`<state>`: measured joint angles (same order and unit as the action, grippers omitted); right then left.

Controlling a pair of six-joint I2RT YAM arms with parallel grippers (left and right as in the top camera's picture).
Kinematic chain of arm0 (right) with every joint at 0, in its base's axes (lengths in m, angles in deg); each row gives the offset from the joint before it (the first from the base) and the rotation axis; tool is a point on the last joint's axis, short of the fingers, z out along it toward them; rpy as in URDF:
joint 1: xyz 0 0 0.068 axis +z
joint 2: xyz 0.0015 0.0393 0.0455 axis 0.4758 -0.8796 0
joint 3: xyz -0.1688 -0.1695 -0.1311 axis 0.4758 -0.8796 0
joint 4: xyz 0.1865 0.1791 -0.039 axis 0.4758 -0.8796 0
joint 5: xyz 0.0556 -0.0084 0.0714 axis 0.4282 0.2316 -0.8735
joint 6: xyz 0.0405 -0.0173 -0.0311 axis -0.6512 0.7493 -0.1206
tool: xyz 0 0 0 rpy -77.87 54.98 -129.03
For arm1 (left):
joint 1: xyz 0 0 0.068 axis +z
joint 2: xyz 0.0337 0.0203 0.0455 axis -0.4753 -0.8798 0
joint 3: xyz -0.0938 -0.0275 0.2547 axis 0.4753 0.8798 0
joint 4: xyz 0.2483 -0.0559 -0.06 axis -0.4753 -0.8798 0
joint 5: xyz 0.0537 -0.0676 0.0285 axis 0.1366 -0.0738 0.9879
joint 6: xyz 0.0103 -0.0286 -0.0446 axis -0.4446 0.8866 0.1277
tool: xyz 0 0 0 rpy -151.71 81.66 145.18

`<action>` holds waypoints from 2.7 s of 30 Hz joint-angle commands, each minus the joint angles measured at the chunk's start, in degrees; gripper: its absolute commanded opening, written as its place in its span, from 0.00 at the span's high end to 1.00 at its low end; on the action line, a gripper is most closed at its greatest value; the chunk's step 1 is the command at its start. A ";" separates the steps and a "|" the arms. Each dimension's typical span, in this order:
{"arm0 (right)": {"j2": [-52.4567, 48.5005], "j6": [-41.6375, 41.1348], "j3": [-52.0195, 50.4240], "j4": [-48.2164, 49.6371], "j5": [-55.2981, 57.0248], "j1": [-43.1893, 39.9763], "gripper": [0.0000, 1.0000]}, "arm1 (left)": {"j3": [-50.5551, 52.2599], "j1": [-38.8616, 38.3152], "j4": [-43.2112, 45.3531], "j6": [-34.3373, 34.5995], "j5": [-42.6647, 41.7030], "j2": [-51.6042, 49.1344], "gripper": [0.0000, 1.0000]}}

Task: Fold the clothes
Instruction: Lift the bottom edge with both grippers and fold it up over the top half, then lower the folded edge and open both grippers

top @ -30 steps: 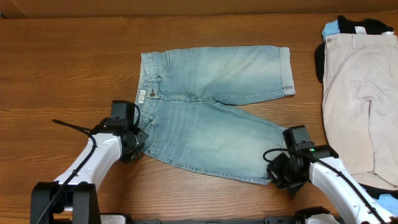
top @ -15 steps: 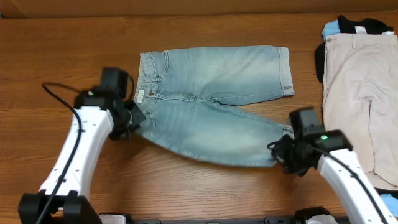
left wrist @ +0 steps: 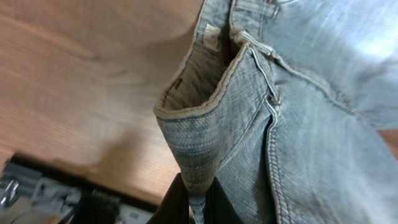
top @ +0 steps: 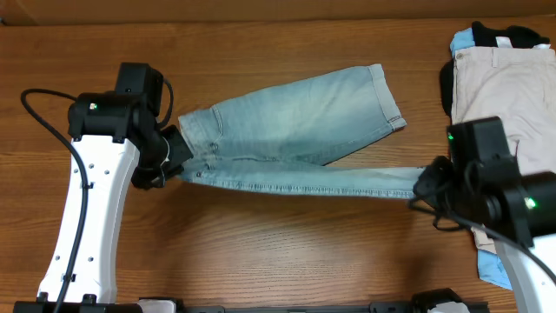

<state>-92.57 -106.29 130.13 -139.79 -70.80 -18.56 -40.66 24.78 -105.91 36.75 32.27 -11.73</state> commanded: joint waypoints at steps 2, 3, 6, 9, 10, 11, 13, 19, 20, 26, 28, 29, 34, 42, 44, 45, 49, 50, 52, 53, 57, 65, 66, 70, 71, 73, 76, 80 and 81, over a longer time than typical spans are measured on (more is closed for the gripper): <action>3.23 2.03 1.68 -0.74 4.02 -0.31 0.92 | -1.07 0.20 -2.29 1.84 7.13 2.58 0.96; 3.21 2.10 1.68 -0.44 4.13 -0.31 0.91 | -0.74 0.20 -2.45 2.12 7.54 2.93 0.96; 1.66 4.11 1.33 2.27 4.11 -0.33 0.91 | 0.87 0.20 -1.86 2.62 7.56 3.23 0.96; -2.54 5.86 1.31 6.14 4.11 -0.33 0.91 | 4.50 0.20 2.08 3.21 7.74 3.23 0.96; -4.37 6.32 1.31 7.41 4.09 -0.33 0.91 | 6.08 0.20 4.11 3.26 7.72 3.23 0.96; -6.03 6.43 1.31 8.35 4.11 -0.33 0.91 | 7.52 0.20 6.16 3.37 7.76 3.21 0.96; -10.27 7.65 1.31 10.80 4.11 -0.33 0.91 | 10.97 0.20 11.54 3.39 7.76 3.21 0.96; -25.57 8.02 1.31 20.59 4.11 -0.57 0.91 | 19.63 0.20 29.90 4.50 8.00 1.66 0.96; -27.47 8.02 1.31 22.56 4.11 -0.72 0.91 | 20.24 0.20 32.04 4.66 8.66 0.98 0.96; -36.28 8.22 1.31 35.91 4.11 -1.75 0.91 | 21.05 0.20 43.69 4.68 12.24 -4.09 0.96; -37.70 8.24 1.31 39.17 4.11 -2.03 0.91 | 21.05 0.20 47.82 4.68 12.26 -5.79 0.96; -38.34 8.26 1.31 40.94 4.11 -2.23 0.91 | 21.05 0.20 50.10 4.70 12.24 -6.80 0.96; -39.56 11.26 1.31 49.53 4.09 -2.49 0.90 | 21.05 0.20 59.39 4.72 12.22 -10.88 0.96; -40.87 13.97 1.31 60.33 4.11 -2.49 0.79 | 21.05 0.20 70.60 4.92 12.24 -14.14 0.80; -41.86 13.97 1.31 61.44 4.11 -2.49 0.36 | 21.05 0.20 71.38 4.90 12.28 -14.47 0.32; -42.47 13.99 1.31 62.14 4.11 -2.49 0.09 | 21.05 0.20 71.38 4.90 12.28 -14.51 0.11; -44.54 13.99 1.31 63.30 4.15 -2.49 0.00 | 20.85 0.50 71.28 4.63 14.43 -14.51 0.00; -44.54 13.97 1.31 63.04 4.13 -2.54 0.00 | 20.52 0.76 70.75 4.63 14.23 -14.45 0.00; -44.46 14.01 1.62 61.94 4.15 -2.54 0.00 | 18.95 1.51 67.19 4.61 11.34 -13.92 0.00; -44.41 14.01 1.77 61.57 4.15 -2.54 0.00 | 18.12 1.81 65.37 4.59 10.08 -13.77 0.00; -44.26 18.27 1.84 59.65 4.04 -2.54 0.00 | 13.22 2.95 54.31 0.46 3.58 -13.60 0.00; -45.05 33.57 0.31 57.55 -3.50 -2.47 0.03 | 11.30 2.93 41.27 -6.14 2.99 -13.64 0.00; -45.90 34.49 -0.20 58.25 -3.76 -2.47 0.04 | 11.30 2.93 41.20 -6.51 2.99 -13.64 0.00; -50.42 36.33 -0.44 58.27 -6.64 -2.47 0.10 | 11.30 2.93 41.20 -6.97 2.97 -13.64 0.00; -51.23 36.30 -0.44 58.12 -7.32 -2.47 0.12 | 11.30 2.93 41.18 -7.23 2.97 -13.64 0.00; -52.72 36.26 -0.44 57.79 -8.98 -2.47 0.16 | 11.30 2.93 41.03 -7.41 2.99 -13.64 0.00; -53.68 34.18 -0.44 54.51 -9.64 -2.47 0.10 | 11.32 2.93 40.15 -8.09 2.97 -13.64 0.00; -53.72 29.18 -0.46 48.74 -8.79 -2.60 0.06 | 11.32 2.93 39.10 -8.63 2.99 -13.64 0.00; -53.72 28.17 -0.48 47.43 -8.63 -2.60 0.05 | 11.32 2.93 38.95 -8.76 2.99 -13.64 0.00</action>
<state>-146.34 -72.94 130.15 -88.30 -79.37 -20.82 -28.35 27.73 -66.37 29.97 35.70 -25.65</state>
